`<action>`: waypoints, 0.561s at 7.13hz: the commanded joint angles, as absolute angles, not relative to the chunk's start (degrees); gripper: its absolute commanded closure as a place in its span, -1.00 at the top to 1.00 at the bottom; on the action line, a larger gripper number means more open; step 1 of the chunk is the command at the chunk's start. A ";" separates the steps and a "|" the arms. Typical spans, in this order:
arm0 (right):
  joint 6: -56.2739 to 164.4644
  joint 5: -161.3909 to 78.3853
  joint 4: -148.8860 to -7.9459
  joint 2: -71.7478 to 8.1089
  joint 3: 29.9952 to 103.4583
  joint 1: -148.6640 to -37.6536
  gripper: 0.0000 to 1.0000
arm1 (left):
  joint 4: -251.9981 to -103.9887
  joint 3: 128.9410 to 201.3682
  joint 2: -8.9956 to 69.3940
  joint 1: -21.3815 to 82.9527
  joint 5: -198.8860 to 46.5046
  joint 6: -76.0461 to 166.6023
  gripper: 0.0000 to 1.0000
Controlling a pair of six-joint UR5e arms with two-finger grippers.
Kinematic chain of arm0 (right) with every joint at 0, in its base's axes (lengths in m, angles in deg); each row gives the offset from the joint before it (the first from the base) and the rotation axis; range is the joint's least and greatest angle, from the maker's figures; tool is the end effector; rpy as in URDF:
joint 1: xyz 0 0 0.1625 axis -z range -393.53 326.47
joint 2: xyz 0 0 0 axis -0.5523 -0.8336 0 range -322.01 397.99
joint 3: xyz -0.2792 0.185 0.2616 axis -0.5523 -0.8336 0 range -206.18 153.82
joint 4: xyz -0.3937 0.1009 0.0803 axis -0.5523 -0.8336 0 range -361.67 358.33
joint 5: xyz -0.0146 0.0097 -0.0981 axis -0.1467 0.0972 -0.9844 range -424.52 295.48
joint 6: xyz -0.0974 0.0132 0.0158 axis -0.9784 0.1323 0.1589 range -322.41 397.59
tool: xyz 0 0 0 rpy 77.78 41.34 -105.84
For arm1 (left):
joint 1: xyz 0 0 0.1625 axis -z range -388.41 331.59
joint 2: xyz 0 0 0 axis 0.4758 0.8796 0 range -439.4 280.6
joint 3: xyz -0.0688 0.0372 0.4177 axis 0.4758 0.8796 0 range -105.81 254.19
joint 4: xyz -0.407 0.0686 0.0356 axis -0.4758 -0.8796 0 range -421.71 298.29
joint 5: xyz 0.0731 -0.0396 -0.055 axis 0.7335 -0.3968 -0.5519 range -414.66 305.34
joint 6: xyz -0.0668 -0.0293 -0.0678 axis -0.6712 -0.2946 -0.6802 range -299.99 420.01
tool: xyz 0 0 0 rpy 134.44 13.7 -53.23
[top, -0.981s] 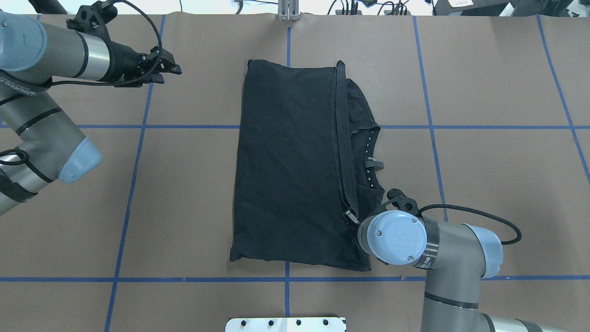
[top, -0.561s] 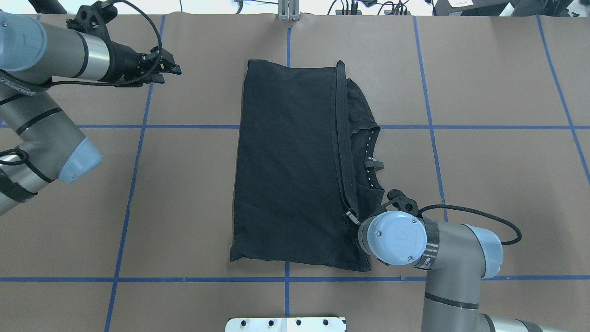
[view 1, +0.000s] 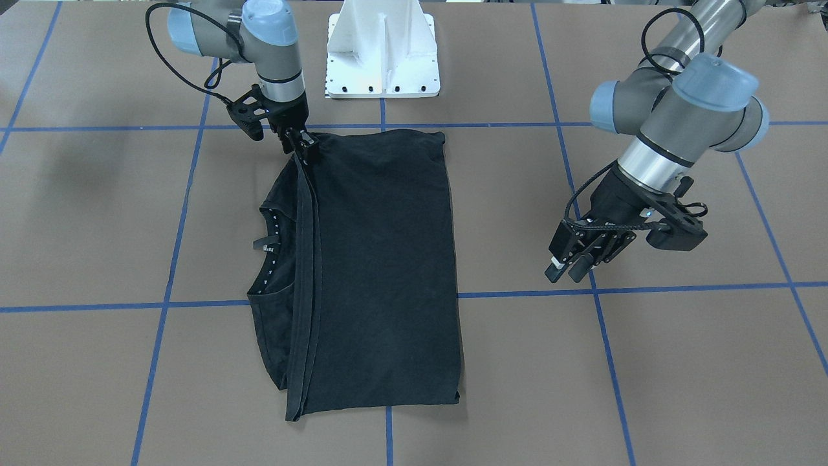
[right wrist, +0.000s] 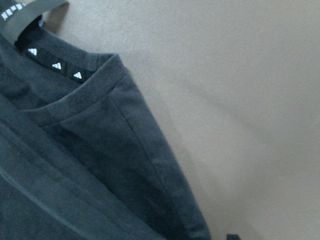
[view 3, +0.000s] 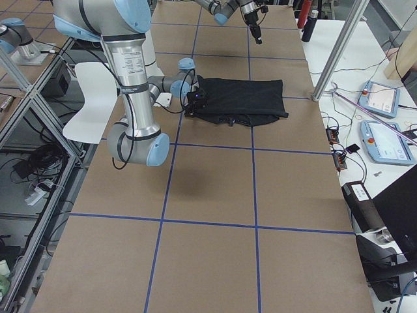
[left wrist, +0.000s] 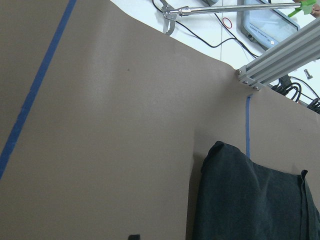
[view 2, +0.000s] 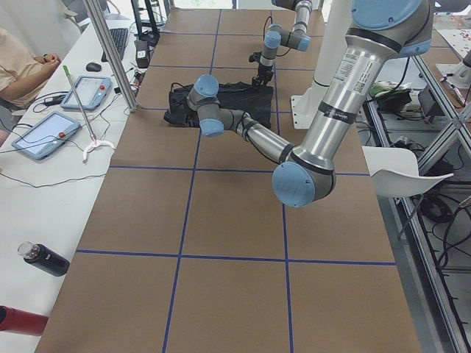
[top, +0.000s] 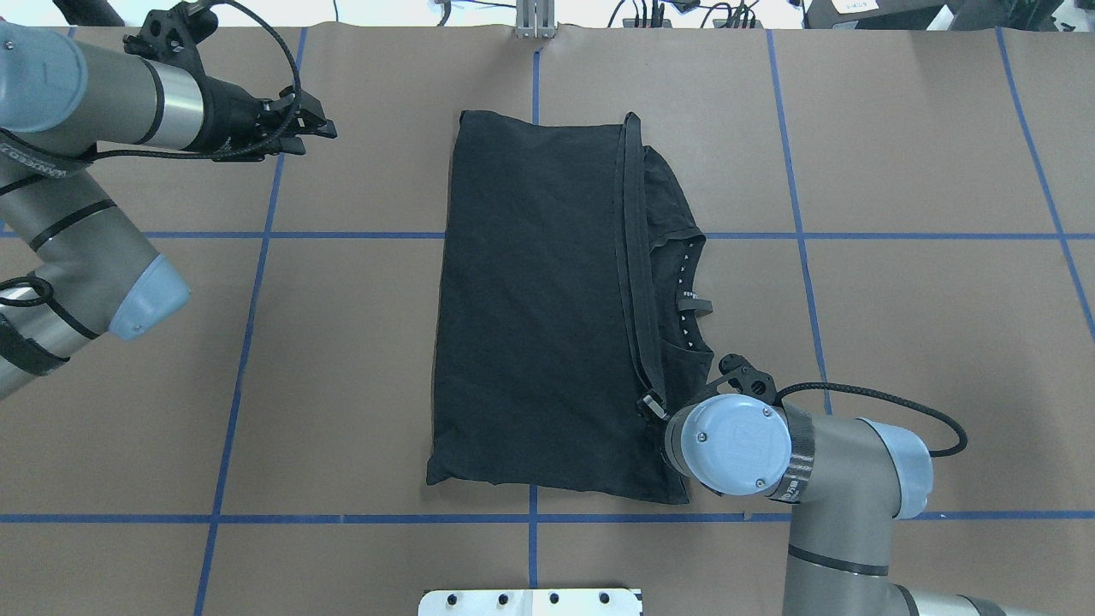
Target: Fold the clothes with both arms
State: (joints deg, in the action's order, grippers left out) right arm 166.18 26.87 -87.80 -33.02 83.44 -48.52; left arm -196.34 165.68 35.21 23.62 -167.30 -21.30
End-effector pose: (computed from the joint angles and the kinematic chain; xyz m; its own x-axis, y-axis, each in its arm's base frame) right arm -0.5317 -0.2779 0.3257 0.4055 0.7541 0.5167 -0.6340 0.6392 -0.4353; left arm 0.3243 -0.5701 0.3125 0.2769 -0.1281 -0.9523 0.4675 0.8838 0.0171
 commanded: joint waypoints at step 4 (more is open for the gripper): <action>166.26 26.71 -87.80 -33.12 83.07 -48.12 0.02 | -196.36 165.86 35.21 23.62 -167.33 -21.29 0.14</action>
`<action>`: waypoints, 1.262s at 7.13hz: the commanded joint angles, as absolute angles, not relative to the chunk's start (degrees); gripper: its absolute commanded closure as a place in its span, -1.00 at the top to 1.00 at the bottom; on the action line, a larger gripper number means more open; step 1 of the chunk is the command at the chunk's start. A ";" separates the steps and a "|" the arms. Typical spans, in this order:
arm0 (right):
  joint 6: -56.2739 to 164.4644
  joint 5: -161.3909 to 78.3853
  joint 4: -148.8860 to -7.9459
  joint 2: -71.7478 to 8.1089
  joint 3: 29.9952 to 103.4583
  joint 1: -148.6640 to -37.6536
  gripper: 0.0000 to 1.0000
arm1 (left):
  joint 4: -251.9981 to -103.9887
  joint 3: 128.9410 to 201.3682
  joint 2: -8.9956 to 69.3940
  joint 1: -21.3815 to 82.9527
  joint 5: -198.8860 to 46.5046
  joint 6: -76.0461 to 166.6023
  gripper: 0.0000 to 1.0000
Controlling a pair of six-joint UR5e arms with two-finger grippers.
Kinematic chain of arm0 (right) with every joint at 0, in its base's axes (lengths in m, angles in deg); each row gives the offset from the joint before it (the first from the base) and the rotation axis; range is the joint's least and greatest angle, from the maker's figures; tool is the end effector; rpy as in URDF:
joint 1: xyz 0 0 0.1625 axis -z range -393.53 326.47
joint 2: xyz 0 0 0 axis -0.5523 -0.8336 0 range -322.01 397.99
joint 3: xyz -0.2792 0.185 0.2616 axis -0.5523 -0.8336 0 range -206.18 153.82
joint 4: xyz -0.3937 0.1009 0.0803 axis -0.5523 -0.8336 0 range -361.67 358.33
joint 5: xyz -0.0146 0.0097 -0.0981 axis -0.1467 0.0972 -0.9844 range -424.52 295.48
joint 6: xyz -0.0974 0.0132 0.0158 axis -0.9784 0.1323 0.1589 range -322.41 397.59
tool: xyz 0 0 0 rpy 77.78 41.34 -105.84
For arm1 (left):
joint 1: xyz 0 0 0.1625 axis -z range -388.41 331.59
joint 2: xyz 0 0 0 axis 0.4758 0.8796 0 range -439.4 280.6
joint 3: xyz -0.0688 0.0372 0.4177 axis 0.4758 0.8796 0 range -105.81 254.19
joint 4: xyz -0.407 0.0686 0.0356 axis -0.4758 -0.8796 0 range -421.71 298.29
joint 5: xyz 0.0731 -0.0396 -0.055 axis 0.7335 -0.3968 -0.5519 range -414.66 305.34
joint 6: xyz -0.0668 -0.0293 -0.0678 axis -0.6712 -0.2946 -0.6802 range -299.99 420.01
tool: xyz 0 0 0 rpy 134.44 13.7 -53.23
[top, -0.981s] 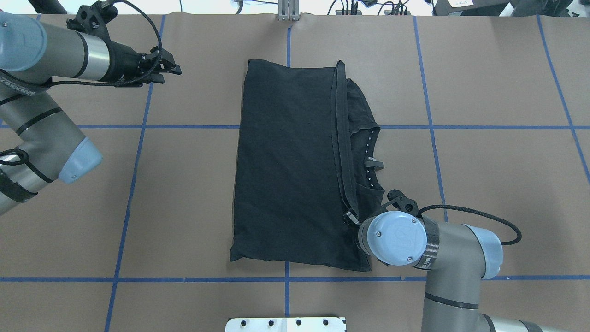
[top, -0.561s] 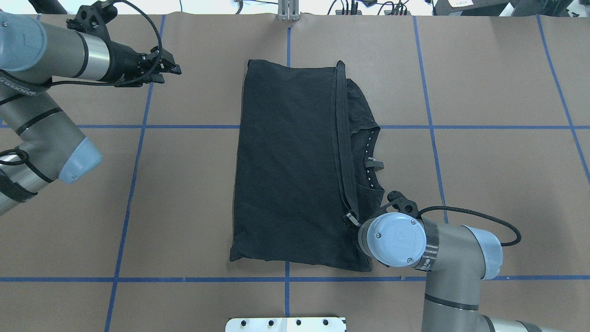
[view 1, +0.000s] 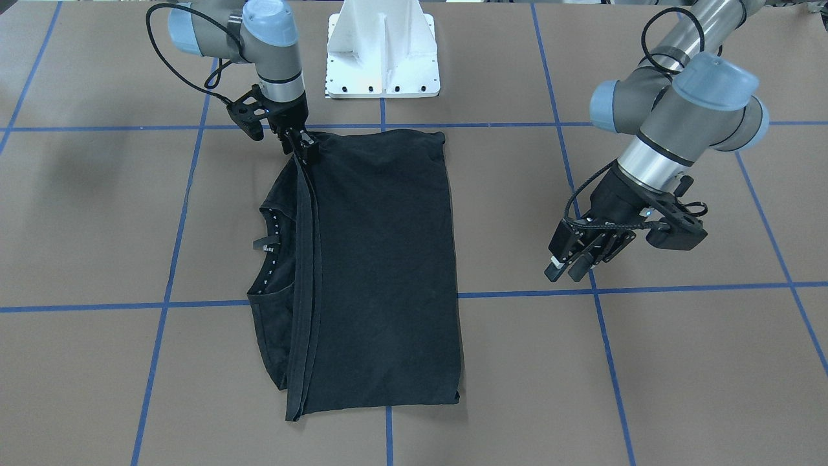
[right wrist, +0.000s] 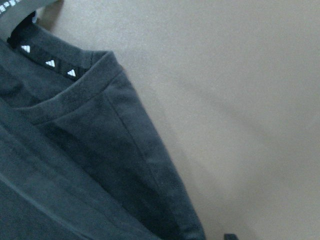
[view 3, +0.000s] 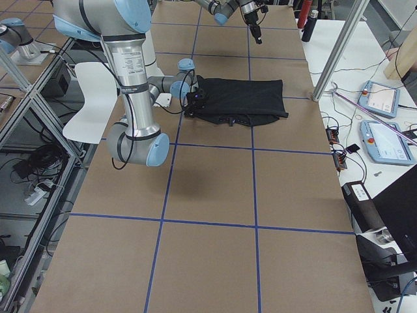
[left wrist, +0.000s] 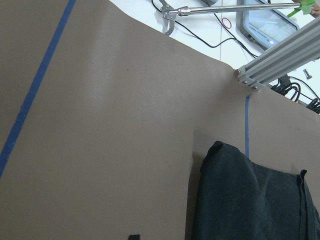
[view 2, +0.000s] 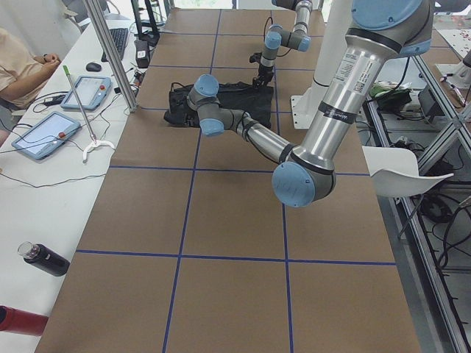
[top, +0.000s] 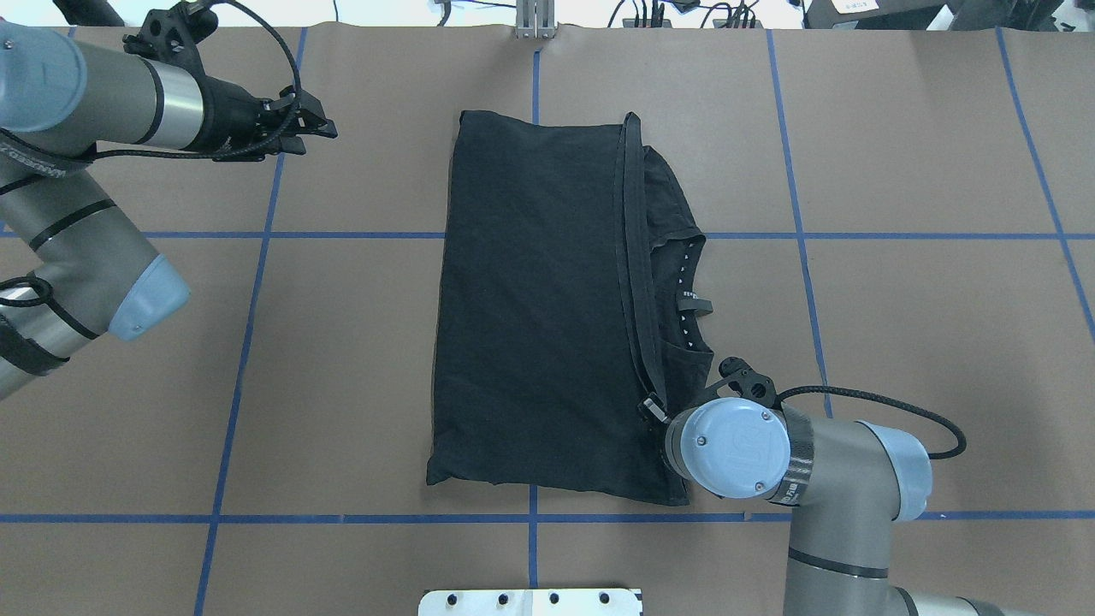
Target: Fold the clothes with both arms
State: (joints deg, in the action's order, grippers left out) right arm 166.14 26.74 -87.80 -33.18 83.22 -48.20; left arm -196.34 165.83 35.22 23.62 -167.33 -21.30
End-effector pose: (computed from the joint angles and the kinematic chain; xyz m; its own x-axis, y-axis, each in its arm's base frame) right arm -0.5336 -0.2752 0.3290 0.4125 0.7520 0.5142 -0.6341 0.6423 -0.4306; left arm 0.3239 -0.5695 0.3112 0.2752 -0.1260 -0.9531 0.4671 0.8840 0.0180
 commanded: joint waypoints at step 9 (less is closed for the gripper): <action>166.00 27.49 -87.98 -32.76 83.59 -49.17 -1.00 | -195.75 167.08 35.21 23.71 -167.33 -21.64 0.15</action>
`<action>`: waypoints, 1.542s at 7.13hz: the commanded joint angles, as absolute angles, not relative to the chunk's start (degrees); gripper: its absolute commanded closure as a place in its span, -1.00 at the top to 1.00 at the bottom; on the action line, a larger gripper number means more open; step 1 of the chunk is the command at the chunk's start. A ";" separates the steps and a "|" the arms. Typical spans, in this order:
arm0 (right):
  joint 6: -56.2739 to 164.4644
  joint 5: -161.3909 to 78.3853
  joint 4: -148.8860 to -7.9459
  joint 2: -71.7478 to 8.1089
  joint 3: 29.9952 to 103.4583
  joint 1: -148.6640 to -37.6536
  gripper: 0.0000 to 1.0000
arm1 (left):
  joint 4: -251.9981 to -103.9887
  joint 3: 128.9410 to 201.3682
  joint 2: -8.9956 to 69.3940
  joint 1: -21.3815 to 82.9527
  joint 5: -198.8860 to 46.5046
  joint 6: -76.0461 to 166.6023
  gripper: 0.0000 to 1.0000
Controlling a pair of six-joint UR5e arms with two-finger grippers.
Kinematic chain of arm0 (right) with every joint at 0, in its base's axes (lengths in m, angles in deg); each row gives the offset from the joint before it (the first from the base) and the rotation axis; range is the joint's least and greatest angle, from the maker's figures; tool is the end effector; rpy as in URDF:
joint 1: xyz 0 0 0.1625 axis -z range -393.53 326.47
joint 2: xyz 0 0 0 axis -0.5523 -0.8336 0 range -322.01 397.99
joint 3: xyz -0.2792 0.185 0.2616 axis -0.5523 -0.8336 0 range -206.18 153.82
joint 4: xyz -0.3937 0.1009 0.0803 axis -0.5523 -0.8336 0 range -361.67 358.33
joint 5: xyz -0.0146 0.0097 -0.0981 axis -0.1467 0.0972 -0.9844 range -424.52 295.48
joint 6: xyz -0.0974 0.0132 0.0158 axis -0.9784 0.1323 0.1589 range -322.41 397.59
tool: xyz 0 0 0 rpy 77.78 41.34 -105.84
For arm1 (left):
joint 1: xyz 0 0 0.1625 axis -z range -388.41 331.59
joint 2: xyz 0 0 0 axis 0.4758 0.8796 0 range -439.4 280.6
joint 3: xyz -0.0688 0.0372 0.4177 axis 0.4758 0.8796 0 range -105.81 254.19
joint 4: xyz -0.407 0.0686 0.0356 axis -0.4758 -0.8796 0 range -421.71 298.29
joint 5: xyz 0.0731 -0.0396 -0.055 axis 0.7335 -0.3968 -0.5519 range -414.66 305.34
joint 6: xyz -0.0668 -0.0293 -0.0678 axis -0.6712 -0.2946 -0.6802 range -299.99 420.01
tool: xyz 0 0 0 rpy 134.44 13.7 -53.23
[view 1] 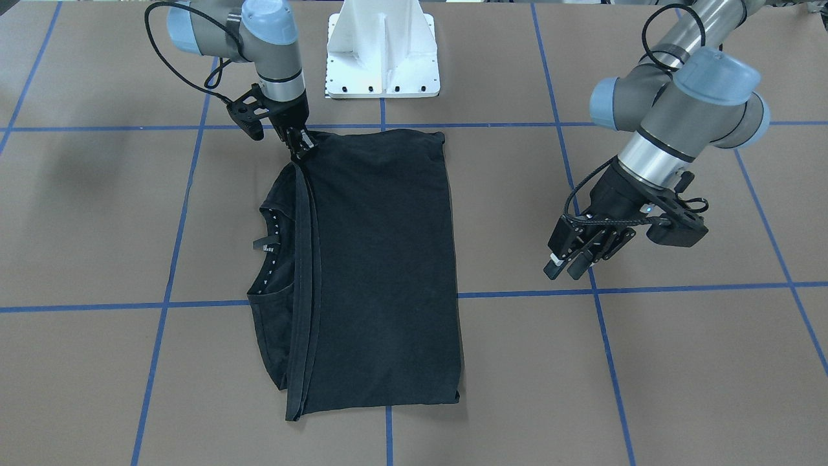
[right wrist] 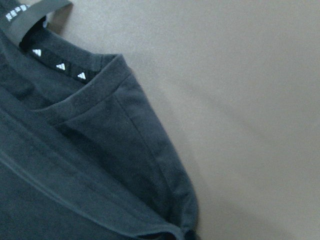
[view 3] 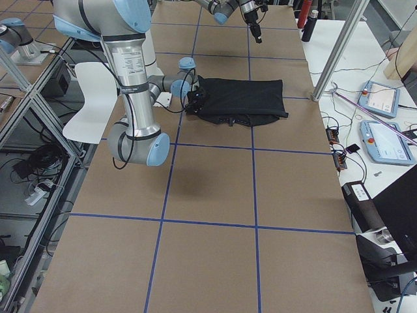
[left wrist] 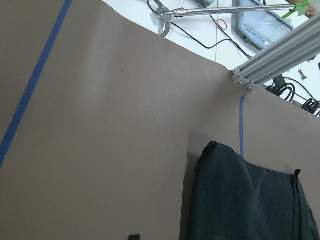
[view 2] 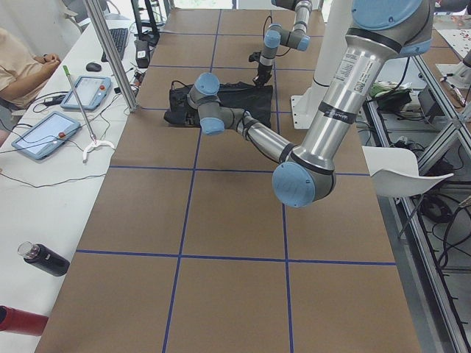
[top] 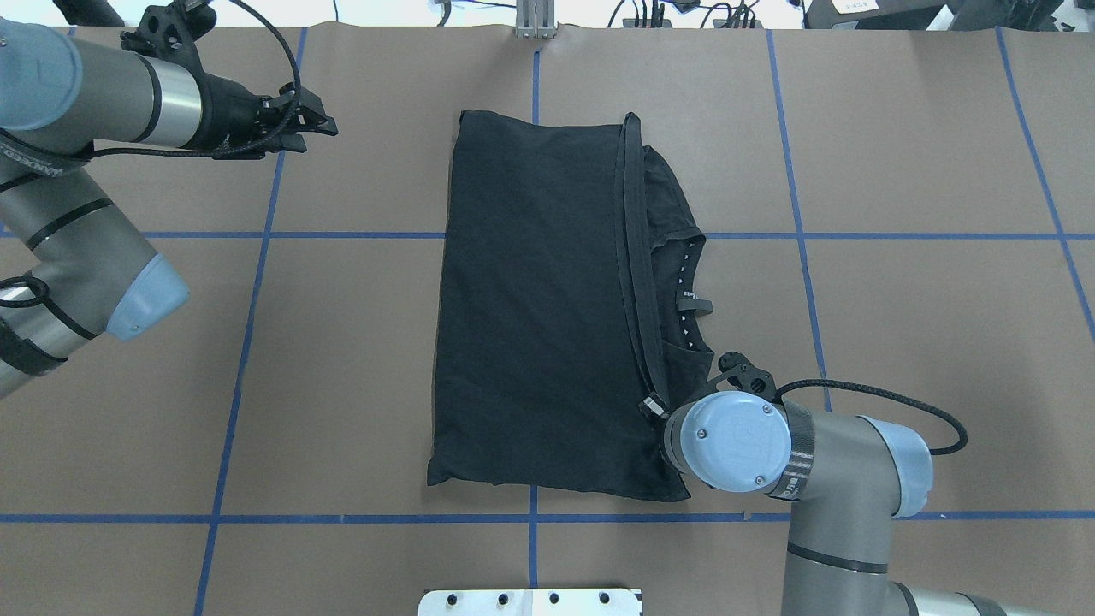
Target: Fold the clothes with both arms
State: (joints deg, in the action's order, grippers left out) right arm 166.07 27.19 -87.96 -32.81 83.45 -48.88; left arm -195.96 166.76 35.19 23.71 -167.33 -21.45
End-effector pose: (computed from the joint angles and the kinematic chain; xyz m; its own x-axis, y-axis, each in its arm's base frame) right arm -0.5306 -0.2808 0.3238 0.4037 0.7558 0.5156 -0.6339 0.6374 -0.4380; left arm 0.3209 -0.5672 0.3047 0.2685 -0.1219 -0.9555 0.4693 0.8828 0.0193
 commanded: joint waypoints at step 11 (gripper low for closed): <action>165.30 28.73 -92.02 -33.03 87.72 -48.99 -1.00 | -188.15 184.84 22.91 -14.75 -135.09 -59.24 0.32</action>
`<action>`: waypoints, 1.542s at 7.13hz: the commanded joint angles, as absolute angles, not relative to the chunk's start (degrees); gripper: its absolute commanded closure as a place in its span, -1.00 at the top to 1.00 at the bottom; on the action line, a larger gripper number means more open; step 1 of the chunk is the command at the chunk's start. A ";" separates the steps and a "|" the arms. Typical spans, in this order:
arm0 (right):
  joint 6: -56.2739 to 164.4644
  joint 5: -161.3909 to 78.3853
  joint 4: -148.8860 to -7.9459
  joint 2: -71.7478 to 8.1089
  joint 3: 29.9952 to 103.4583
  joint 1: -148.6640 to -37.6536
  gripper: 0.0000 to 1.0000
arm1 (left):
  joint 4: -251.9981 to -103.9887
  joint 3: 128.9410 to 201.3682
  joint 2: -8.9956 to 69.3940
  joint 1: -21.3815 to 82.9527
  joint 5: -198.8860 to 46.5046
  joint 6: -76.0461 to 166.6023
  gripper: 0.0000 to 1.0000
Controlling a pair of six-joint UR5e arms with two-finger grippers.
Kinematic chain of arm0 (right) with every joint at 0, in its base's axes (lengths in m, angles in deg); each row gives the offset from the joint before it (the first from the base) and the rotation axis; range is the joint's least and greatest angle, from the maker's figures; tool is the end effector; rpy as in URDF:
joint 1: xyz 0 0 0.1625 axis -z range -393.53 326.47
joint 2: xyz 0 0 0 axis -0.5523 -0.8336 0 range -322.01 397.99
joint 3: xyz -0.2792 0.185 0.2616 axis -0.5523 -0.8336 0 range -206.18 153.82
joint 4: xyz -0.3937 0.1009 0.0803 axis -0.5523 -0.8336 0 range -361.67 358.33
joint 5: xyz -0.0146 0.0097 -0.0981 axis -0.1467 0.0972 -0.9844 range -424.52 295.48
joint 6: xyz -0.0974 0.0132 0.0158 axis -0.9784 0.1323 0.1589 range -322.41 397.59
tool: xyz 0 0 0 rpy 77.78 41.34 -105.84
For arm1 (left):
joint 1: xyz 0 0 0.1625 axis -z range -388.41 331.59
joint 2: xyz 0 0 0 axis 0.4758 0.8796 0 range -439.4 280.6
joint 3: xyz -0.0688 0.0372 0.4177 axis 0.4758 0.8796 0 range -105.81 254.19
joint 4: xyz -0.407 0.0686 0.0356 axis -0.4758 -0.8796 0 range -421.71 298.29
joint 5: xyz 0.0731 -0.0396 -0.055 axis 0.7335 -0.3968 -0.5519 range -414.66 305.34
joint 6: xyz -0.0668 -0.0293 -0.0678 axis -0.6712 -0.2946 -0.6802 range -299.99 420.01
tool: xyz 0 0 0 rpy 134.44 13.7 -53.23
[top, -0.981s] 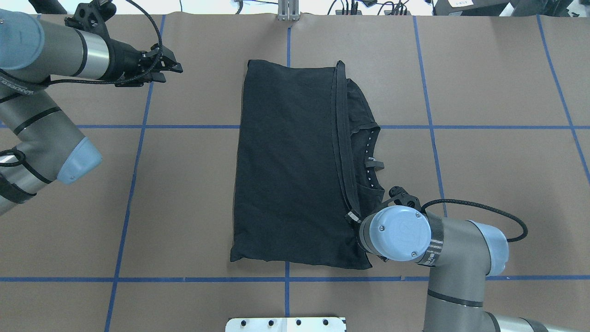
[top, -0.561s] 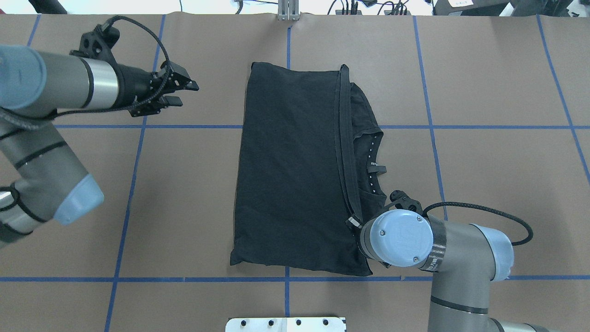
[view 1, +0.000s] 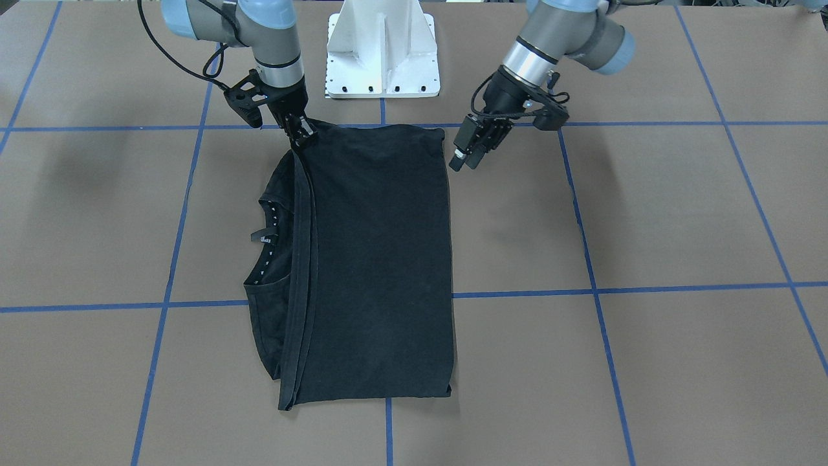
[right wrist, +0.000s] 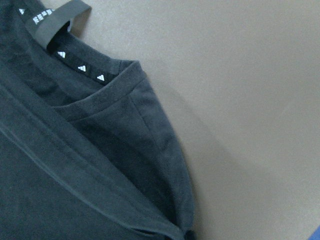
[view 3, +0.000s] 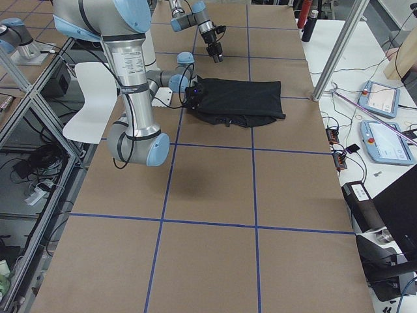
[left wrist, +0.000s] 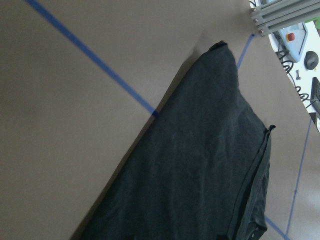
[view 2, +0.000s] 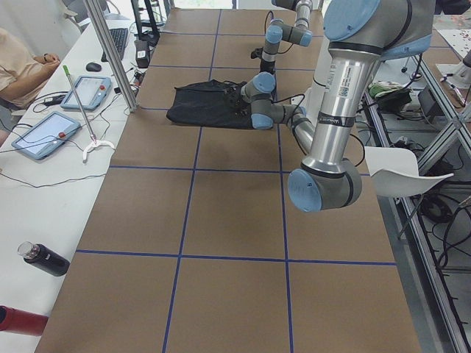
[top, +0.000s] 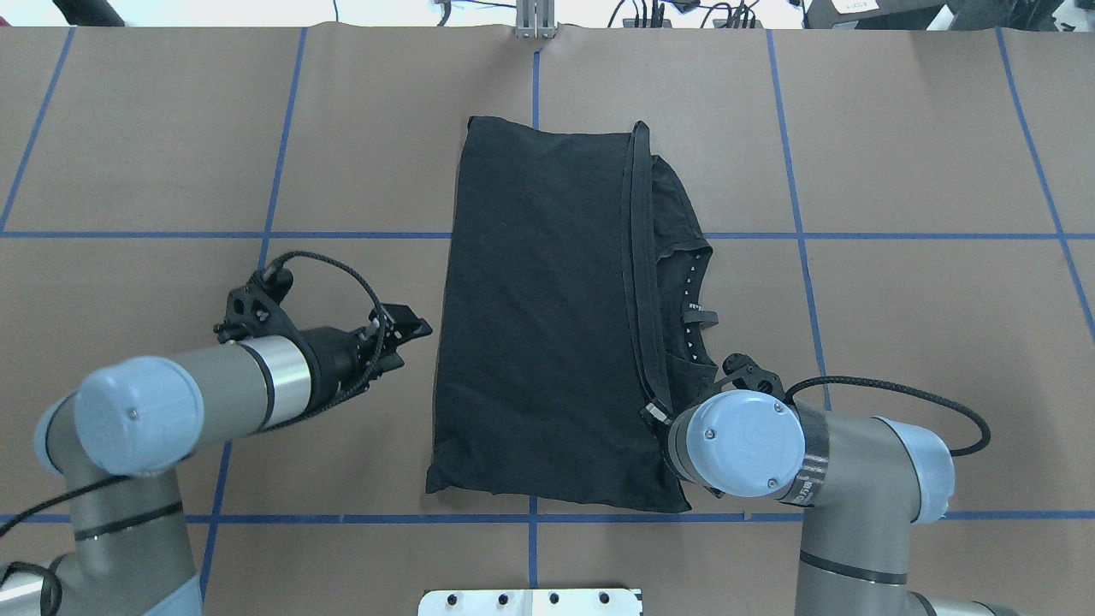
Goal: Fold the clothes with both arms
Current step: 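Move the left gripper down to the shirt's end nearest the robot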
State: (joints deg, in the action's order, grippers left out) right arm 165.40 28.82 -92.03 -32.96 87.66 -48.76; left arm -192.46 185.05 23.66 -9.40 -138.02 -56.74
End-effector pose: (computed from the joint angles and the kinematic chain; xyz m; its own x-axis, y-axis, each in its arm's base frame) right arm -0.5133 -0.2719 0.3031 0.4243 0.7498 0.5077 -0.6130 0.6506 -0.4484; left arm 0.4664 -0.3140 0.2876 0.0303 -0.4833 -0.8750 0.4956 0.7674 -0.4067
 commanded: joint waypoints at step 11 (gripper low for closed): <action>165.30 28.90 -92.02 -33.20 88.08 -48.73 -1.00 | -187.66 182.91 23.52 -23.57 -130.16 -65.22 -0.99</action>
